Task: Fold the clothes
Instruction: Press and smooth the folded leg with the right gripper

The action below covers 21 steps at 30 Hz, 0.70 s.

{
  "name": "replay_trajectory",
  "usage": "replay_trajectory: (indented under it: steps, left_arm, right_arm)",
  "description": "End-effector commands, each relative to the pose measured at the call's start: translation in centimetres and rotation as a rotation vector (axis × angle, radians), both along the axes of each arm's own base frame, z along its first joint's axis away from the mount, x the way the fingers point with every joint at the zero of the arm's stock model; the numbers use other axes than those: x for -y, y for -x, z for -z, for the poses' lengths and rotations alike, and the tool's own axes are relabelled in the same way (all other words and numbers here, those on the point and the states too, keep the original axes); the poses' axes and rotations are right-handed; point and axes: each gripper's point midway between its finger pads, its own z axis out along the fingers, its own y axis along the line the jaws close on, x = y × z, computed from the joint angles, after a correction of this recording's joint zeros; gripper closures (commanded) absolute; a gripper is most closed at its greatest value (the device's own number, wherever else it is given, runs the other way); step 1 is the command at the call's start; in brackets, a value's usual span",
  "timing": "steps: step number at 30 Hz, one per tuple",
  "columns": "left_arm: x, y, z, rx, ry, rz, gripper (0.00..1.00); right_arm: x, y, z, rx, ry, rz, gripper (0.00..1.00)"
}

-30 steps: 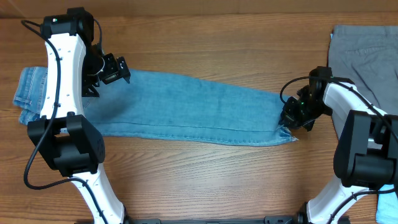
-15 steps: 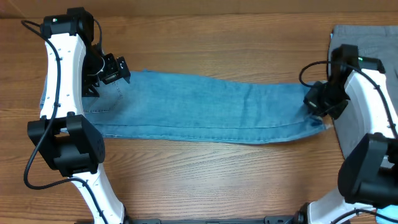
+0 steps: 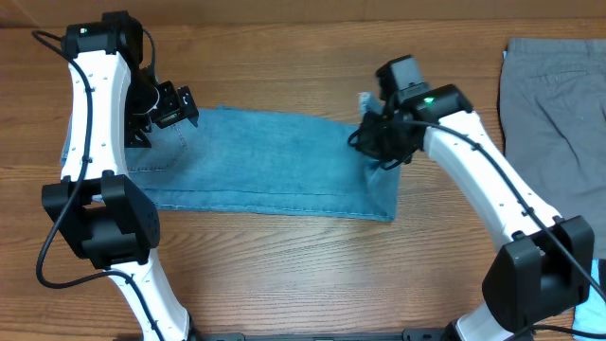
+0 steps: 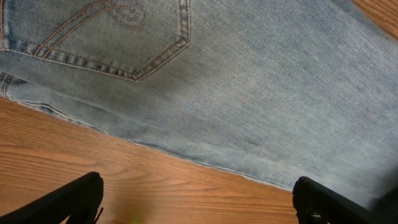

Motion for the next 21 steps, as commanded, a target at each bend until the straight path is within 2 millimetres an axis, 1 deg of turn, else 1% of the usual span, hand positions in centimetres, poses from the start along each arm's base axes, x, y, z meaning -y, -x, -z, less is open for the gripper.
replay_trajectory:
  steps: [1,3,4,5,6,7,8,9,10,11,13,14,16,17,18,19,21]
  left_arm:
    - [0.2,0.0,0.1,-0.003,-0.001,0.019,0.0]
    - [0.2,0.0,0.1,-0.003,-0.001,0.018,0.0]
    - [0.2,0.0,0.1,-0.004,-0.001,0.019,0.0]
    - [0.2,0.1,0.1,-0.004,-0.001,0.019,0.0]
    - [0.2,0.1,0.1,-0.006,-0.001,0.019,0.0]
    - [0.2,0.2,0.1,-0.009,-0.001,0.019,0.0]
    - [0.2,0.2,0.1,-0.011,0.0,0.019,0.0]
    - [0.2,0.3,0.1,-0.013,-0.001,0.019,0.0]
    - [0.2,0.3,0.1,-0.014,0.0,0.019,0.0]
    - [0.2,0.3,0.1,-0.015,0.0,0.019,0.0]
    - [0.2,0.3,0.1,-0.015,0.0,0.019,0.0]
    - [0.2,0.3,0.1,-0.015,0.0,0.019,0.0]
    - [0.3,0.3,0.1,-0.015,0.0,0.019,0.0]
    - [0.3,0.3,0.1,-0.015,0.0,0.02,0.0]
    - [0.3,0.3,0.1,-0.015,0.0,0.022,0.0]
    - [0.3,0.4,0.1,-0.017,0.0,0.022,0.0]
    - [0.3,0.4,0.1,-0.017,0.0,0.022,0.0]
  right_arm:
    - [-2.9,0.4,-1.3,0.021,-0.057,-0.015,0.96]
    - [-4.4,0.7,-0.4,0.005,-0.063,-0.018,0.96]
    - [-5.5,0.9,0.3,0.004,-0.063,-0.042,0.96]
    - [-6.0,1.0,0.5,0.005,-0.064,-0.052,0.93]
    - [-6.4,1.0,0.8,0.005,-0.064,-0.062,0.86]
    - [-7.1,0.9,1.1,0.008,-0.067,-0.072,0.73]
    - [-7.5,0.9,1.3,0.009,-0.069,-0.077,0.67]
    - [-7.7,1.0,1.5,0.006,-0.069,-0.081,0.58]
    - [-7.6,1.0,1.6,0.004,-0.067,-0.081,0.51]
    - [-7.5,1.2,1.7,-0.003,-0.063,-0.081,0.38]
    - [-7.1,1.0,1.6,-0.005,-0.059,-0.075,0.35]
    - [-6.2,0.6,1.3,-0.01,-0.052,-0.06,0.35]
    - [-3.5,-0.3,0.3,-0.024,-0.026,-0.024,0.34]
    - [-2.3,-0.6,0.1,-0.029,-0.013,-0.01,0.3]
    - [-0.5,-1.0,-0.1,-0.031,0.007,-0.015,0.23]
    - [1.9,-1.2,0.1,-0.041,0.029,-0.03,0.15]
    - [4.7,-0.7,1.3,-0.094,0.049,0.0,0.14]
